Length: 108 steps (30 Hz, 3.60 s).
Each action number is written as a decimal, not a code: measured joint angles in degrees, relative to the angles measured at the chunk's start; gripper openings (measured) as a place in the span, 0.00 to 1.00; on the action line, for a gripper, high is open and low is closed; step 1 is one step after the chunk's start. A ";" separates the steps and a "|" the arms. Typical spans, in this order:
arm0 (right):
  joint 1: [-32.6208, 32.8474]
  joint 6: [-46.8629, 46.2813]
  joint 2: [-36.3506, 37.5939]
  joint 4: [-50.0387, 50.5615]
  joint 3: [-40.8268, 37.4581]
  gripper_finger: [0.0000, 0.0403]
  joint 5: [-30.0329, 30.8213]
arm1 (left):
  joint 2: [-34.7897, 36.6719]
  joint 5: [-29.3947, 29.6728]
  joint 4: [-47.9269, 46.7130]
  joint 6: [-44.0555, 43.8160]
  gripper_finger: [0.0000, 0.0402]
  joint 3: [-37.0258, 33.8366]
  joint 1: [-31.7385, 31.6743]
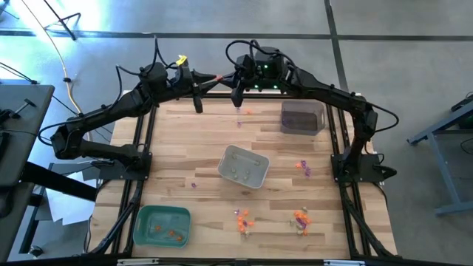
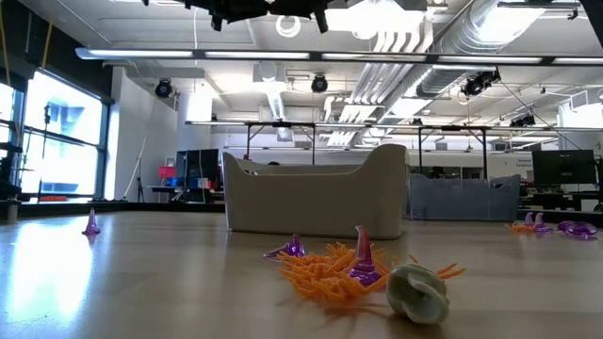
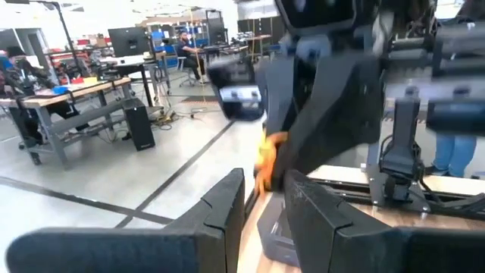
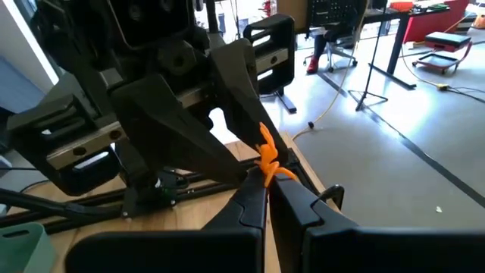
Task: Sort Halloween decoration
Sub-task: Put the orange spider toy into the green bin
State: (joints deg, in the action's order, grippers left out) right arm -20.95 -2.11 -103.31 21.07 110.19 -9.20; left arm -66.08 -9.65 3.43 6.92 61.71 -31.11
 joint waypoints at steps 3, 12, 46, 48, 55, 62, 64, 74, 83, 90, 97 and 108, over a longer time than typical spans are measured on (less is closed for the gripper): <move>0.01 0.00 0.09 0.15 0.00 0.00 -0.02 | 0.00 0.07 0.21 -0.18 0.20 0.00 0.00; 0.11 0.00 0.09 0.56 0.00 0.00 -0.48 | 0.00 -0.06 0.25 -0.22 0.20 0.00 0.02; 2.10 2.14 0.09 1.82 0.00 0.00 -0.38 | 0.09 -2.27 0.78 -0.83 0.20 0.00 0.07; 2.15 2.14 0.08 1.81 0.00 0.00 -0.43 | 0.09 -2.27 0.78 -0.84 0.20 0.00 0.07; 2.19 2.14 0.05 1.82 0.00 0.00 -0.51 | 0.09 -2.28 0.78 -0.82 0.17 0.00 0.07; 2.21 2.14 0.03 1.89 0.00 0.00 -0.69 | 0.09 -2.12 0.81 -0.79 0.02 0.00 0.07; 2.21 2.14 0.03 1.89 0.00 0.00 -0.69 | 0.09 -2.10 0.82 -0.57 0.02 0.00 0.07; 2.21 2.12 0.03 1.94 0.00 0.00 -0.69 | 0.09 -2.08 0.82 -0.22 0.00 0.00 0.07; 2.23 2.10 0.03 2.15 0.00 0.02 -0.91 | 0.07 -1.57 0.78 -0.22 0.00 0.00 0.96; 2.32 2.10 -0.02 2.14 0.00 0.15 -1.28 | 0.04 -1.62 0.84 -0.71 0.00 0.00 1.14; 2.43 2.10 -0.02 2.19 0.00 0.29 -0.53 | -0.02 -1.57 0.82 -0.83 0.00 0.00 1.14; 2.41 2.11 -0.02 2.48 0.00 0.32 1.95 | -0.07 -1.65 0.73 -0.83 0.00 0.00 1.14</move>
State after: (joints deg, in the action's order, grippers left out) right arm -18.54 0.00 -103.33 23.55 110.19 -7.25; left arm -66.15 -11.30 4.16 6.09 61.71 -29.98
